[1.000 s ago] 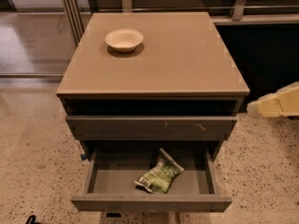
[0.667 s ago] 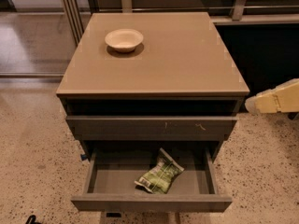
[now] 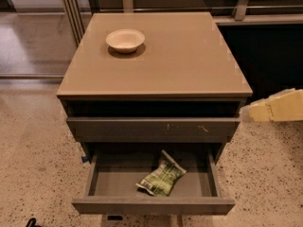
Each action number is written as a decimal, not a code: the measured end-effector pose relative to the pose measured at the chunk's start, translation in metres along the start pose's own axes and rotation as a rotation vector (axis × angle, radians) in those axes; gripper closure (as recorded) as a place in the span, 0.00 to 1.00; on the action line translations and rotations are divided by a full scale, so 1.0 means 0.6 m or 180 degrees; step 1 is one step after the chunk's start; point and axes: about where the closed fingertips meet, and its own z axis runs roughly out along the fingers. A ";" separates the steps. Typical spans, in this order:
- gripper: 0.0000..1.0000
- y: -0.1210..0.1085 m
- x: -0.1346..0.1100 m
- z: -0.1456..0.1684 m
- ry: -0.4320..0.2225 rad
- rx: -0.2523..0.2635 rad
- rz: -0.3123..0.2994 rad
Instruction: Pick green jalapeno chip bag from middle drawer and place on counter
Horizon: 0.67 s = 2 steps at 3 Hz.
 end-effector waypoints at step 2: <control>0.00 0.070 0.056 0.109 0.0214 -0.0470 0.0137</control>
Offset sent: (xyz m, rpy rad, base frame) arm 0.0038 0.0703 -0.1059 0.1311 0.1830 0.0967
